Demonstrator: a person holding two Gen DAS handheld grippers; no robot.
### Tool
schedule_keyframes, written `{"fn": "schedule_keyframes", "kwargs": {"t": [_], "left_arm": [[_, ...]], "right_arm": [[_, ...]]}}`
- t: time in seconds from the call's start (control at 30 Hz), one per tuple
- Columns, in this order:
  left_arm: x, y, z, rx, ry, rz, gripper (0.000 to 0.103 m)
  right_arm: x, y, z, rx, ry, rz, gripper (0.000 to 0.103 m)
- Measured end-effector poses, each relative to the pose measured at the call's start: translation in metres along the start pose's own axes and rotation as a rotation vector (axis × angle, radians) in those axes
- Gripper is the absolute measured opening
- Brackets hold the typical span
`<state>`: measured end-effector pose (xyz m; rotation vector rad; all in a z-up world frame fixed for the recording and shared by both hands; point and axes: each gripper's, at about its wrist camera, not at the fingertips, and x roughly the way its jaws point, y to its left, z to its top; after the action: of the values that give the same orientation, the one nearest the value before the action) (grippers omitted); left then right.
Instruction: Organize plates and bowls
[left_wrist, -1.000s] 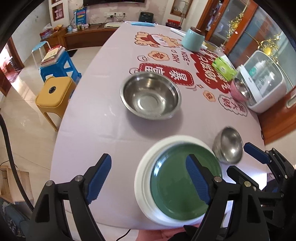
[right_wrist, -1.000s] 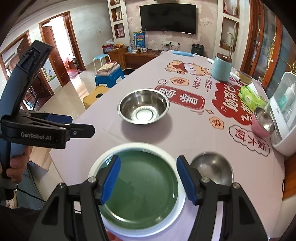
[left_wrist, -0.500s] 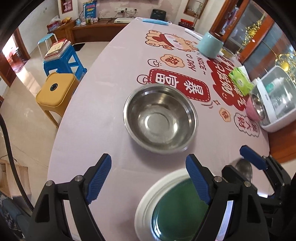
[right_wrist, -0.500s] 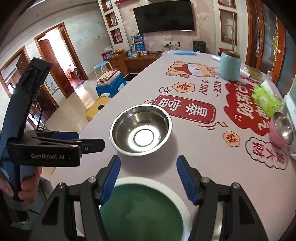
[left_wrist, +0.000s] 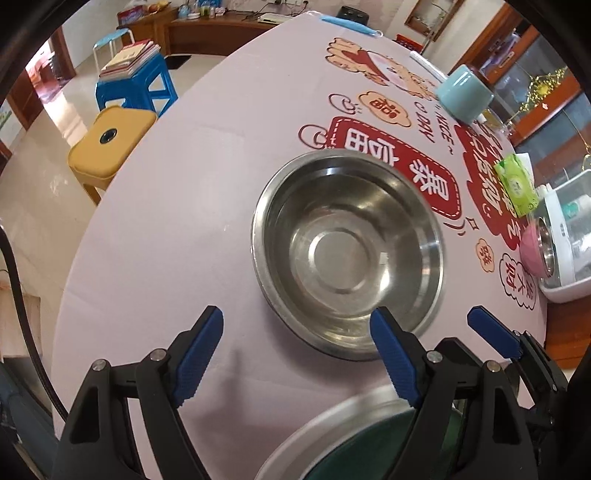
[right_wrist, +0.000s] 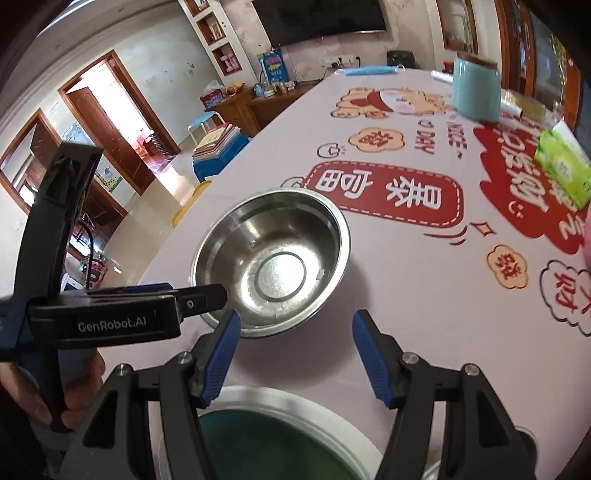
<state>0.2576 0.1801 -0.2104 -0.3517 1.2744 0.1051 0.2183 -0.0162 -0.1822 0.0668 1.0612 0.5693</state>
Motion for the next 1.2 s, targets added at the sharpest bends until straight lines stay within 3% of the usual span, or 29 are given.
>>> {"fn": "schedule_keyframes", "kwargs": {"t": [0.2, 0.37, 0.53, 0.73, 1.2], "left_arm": [[0.014, 0.003, 0.001, -0.02, 0.012, 0.011, 0.073], [0.02, 0.003, 0.003, -0.018, 0.022, 0.008, 0.066], [0.027, 0.003, 0.004, -0.023, 0.036, 0.003, 0.042], [0.027, 0.002, 0.003, -0.008, 0.025, -0.039, 0.026], [0.017, -0.007, 0.001, 0.07, -0.004, -0.036, 0.026]], "right_arm": [[0.014, -0.004, 0.001, 0.003, 0.034, 0.008, 0.062], [0.02, -0.003, 0.0, -0.006, 0.048, 0.027, 0.049], [0.023, -0.003, 0.0, -0.003, 0.045, 0.043, 0.035], [0.022, -0.005, 0.001, 0.006, 0.039, 0.046, 0.031], [0.019, 0.0, 0.002, -0.015, 0.016, 0.05, 0.017]]}}
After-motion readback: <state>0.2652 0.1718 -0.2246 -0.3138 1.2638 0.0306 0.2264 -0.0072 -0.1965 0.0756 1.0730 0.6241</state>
